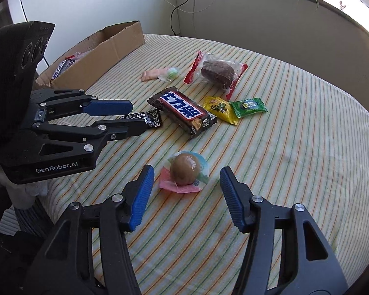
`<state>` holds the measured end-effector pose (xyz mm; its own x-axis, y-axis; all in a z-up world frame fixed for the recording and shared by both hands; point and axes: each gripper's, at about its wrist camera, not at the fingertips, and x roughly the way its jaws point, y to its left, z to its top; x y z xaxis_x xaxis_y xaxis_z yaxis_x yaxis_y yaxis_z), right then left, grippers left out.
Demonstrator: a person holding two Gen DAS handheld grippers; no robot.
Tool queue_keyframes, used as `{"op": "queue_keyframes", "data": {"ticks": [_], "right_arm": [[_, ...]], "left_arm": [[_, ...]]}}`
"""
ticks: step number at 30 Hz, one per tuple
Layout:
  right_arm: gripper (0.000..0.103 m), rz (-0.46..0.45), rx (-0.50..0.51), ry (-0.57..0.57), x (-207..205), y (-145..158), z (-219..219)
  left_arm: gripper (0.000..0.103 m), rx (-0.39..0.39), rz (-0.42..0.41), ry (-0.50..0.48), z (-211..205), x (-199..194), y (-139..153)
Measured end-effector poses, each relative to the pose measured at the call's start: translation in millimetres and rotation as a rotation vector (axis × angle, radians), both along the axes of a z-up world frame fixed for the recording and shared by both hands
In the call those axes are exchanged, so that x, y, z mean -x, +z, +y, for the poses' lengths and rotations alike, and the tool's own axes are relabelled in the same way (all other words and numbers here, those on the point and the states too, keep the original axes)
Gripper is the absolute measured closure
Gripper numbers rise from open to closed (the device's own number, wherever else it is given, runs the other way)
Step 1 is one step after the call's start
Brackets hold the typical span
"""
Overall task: Organize snacks
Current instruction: 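Move the left gripper to the black candy packet while the right gripper approaches the egg toy, then grasp the black candy packet with the left gripper while the right gripper grasps the brown egg toy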
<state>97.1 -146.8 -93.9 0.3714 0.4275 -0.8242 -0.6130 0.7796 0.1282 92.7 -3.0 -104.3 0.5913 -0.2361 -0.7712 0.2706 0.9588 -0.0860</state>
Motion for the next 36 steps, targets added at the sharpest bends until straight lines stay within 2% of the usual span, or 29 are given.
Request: {"op": "queue_keyframes", "data": {"ticks": [3, 4, 5, 6, 14, 18, 25, 36], "right_arm": [[0.046, 0.006, 0.001, 0.000, -3.1, -3.3, 3.2], [0.049, 0.007, 0.001, -0.002, -4.5, -3.4, 4.1], [0.057, 0.008, 0.002, -0.005, -6.0, -3.8, 5.0], [0.058, 0.010, 0.009, -0.006, -7.4, -4.8, 6.0], [0.059, -0.015, 0.018, -0.018, -4.0, -5.2, 8.0], [0.066, -0.010, -0.010, -0.034, -4.1, -0.2, 3.0], [0.069, -0.015, -0.009, -0.044, -3.3, 2.1, 2.9], [0.070, -0.065, -0.011, -0.047, 1.8, 26.3, 2.9]], "left_arm": [[0.070, 0.004, 0.009, 0.017, 3.7, -2.8, -3.7], [0.075, 0.002, 0.005, 0.021, 4.0, -2.5, -3.7], [0.076, 0.000, 0.004, 0.022, 4.0, -2.5, -3.9], [0.076, -0.001, 0.002, 0.022, 4.0, -2.3, -4.0], [0.078, 0.004, -0.018, 0.043, 8.2, 4.2, 1.7], [0.078, 0.010, -0.038, 0.064, 15.7, 10.2, 8.3], [0.078, 0.036, -0.082, 0.098, 28.5, 22.3, 24.1], [0.078, 0.048, -0.135, 0.133, 42.9, 36.3, 39.6]]}}
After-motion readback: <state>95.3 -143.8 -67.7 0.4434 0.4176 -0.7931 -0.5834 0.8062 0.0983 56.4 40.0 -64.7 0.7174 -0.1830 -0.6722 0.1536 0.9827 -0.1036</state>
